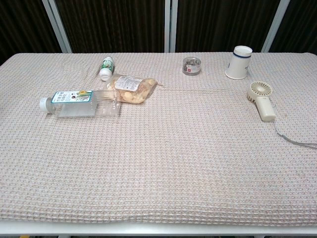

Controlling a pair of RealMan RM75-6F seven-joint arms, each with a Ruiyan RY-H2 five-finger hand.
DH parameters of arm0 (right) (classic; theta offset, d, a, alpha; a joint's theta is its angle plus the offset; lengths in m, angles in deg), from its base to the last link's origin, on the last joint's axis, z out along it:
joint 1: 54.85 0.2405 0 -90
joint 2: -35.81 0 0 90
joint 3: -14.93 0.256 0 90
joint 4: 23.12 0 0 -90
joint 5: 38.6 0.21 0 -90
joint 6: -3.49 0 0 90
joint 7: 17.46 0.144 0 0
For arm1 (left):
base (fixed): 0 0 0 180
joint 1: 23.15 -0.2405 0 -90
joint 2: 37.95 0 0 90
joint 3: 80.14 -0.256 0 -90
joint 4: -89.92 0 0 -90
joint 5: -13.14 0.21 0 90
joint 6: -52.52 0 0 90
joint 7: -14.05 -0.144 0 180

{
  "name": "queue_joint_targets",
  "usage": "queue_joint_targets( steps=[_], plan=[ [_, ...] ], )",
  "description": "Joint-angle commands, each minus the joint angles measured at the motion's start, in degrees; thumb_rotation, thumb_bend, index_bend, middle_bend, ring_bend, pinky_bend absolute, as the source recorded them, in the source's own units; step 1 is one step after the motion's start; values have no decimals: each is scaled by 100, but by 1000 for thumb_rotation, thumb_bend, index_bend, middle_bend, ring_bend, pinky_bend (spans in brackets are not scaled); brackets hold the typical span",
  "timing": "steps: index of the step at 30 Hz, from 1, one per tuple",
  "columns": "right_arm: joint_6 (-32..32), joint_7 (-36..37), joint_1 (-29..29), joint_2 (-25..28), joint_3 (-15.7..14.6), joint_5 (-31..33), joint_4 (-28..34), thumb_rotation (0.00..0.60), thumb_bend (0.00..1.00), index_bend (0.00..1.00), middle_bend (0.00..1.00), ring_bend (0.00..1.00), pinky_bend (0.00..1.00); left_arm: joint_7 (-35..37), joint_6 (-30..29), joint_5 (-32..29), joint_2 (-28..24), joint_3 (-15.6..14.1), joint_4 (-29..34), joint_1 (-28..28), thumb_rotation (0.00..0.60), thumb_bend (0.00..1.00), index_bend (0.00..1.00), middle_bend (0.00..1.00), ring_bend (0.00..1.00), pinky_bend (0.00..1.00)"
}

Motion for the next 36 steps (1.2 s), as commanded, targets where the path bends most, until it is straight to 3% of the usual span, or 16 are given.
queue_joint_targets(
  steps=[1,28,30,33,34,36],
  plan=[
    [27,29,0,3,22,0,-17,600,327,0,0,0,0,-10,-1,5,11,8,-8,9,600,28,94,77,31,193],
    [-139,-112,54,-39,-45,8,-42,600,363,0,0,0,0,31,107,76,133,-89,-80,32,600,20,94,77,31,193],
    [-183,-172,77,-58,-54,12,-26,600,483,0,0,0,0,40,125,73,141,-86,-85,43,600,20,94,77,31,193],
    [-281,-416,144,-106,-29,89,4,600,860,0,0,0,0,28,146,87,143,-104,-95,49,600,20,94,77,31,193],
    [-313,-497,172,-129,-16,110,8,600,941,0,0,0,0,24,153,88,140,-111,-95,48,600,20,94,77,31,193],
    [-371,-644,237,-191,16,142,7,600,1000,0,0,0,5,15,168,87,133,-128,-92,44,600,20,94,77,31,194]
  ],
)
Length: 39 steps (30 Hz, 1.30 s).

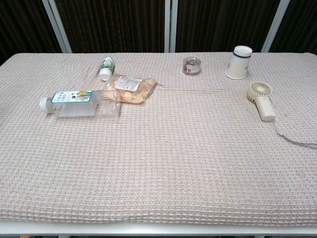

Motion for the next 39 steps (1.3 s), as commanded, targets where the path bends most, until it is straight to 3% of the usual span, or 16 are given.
queue_joint_targets(
  steps=[1,3,5,7,9,10,13,25,39],
  plan=[
    [-121,-266,138,-134,63,58,-2,600,1000,0,0,1,36,-15,10,-2,-8,-17,3,-8,600,20,94,77,31,194],
    [-141,-302,215,-232,99,9,-55,600,1000,0,9,81,216,-24,9,-13,-10,-20,1,-16,600,20,94,77,31,194],
    [-117,-249,310,-387,148,-108,-205,600,1000,0,98,285,436,-26,20,-33,-14,-18,-4,-17,600,20,94,77,31,194],
    [-248,-139,420,-498,178,-103,-310,600,1000,0,374,573,648,-29,43,-47,-19,-17,-15,-10,600,20,94,77,31,194],
    [-503,-49,524,-521,175,-3,-294,600,1000,0,611,757,777,-26,67,-55,-16,-18,-26,-1,600,20,94,77,31,194],
    [-609,-14,586,-555,180,20,-327,600,1000,0,688,802,813,-24,83,-55,-13,-17,-31,10,600,20,94,77,31,194],
    [-827,-30,716,-674,180,92,-456,600,1000,0,812,848,847,-22,131,-69,-4,-17,-55,31,600,20,94,77,31,194],
    [-1907,-211,1311,-1005,314,798,-556,600,1000,0,946,856,850,92,241,-120,90,-41,-241,56,600,20,94,77,31,194],
    [-2698,-1073,1860,-1471,308,1932,-679,600,1000,0,963,856,849,224,317,-169,134,-42,-396,75,600,20,94,77,31,194]
  ],
)
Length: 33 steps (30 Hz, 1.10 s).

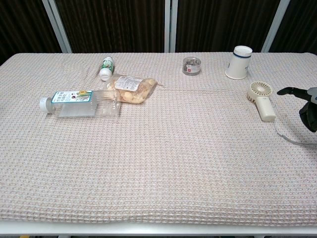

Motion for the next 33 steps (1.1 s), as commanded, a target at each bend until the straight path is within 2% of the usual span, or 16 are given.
queue_joint_targets(
  steps=[1,8,33],
  plan=[
    [-107,-154,125,-121,3,201,-83,600,1000,0,963,856,849,15,12,-6,8,2,-22,6,600,20,94,77,31,194],
    [-297,-487,390,-230,65,801,-179,600,1000,0,967,856,849,88,85,-55,67,-15,-125,10,600,20,94,77,31,194],
    [-419,-727,858,-289,-71,1517,-323,600,1000,0,973,856,849,145,79,-81,72,2,-186,7,600,20,94,77,31,194]
  ],
)
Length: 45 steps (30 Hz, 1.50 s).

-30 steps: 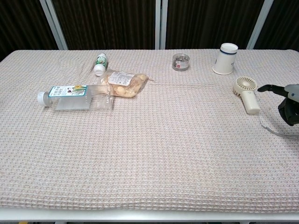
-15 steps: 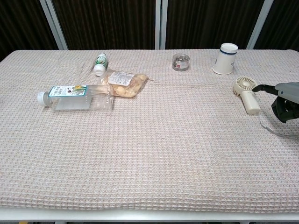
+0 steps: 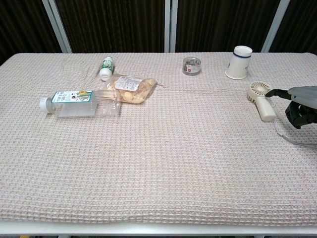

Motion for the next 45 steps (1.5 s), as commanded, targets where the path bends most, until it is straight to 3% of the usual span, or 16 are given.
queue_joint_targets(
  steps=[1,16,24,30,35,41,45],
  plan=[
    [-5,-2,11,-19,-53,46,-19,600,1000,0,973,856,849,-5,8,-4,-4,2,5,5,600,20,94,77,31,194],
    [-95,144,63,-51,-204,237,-63,600,1000,0,973,856,849,62,41,-12,-6,-2,-8,13,600,20,94,77,31,194],
    [64,355,69,57,-122,69,14,600,1000,0,973,856,849,50,21,-17,-13,13,10,14,600,20,94,77,31,194],
    [733,607,-96,492,39,-519,518,600,1000,0,973,856,849,17,-42,5,-50,38,76,12,600,20,94,77,31,194],
    [1509,730,-441,985,-27,-1189,1085,600,1000,0,973,856,849,-25,-61,49,-65,30,146,20,600,20,94,77,31,194],
    [2441,1317,-1152,1557,-389,-2130,1614,600,1000,0,973,856,849,-124,-102,86,-84,20,259,15,600,20,94,77,31,194],
    [3138,1679,-1689,1751,-708,-2798,1572,600,1000,0,973,856,849,-217,-117,133,-68,-13,345,12,600,20,94,77,31,194]
  ],
)
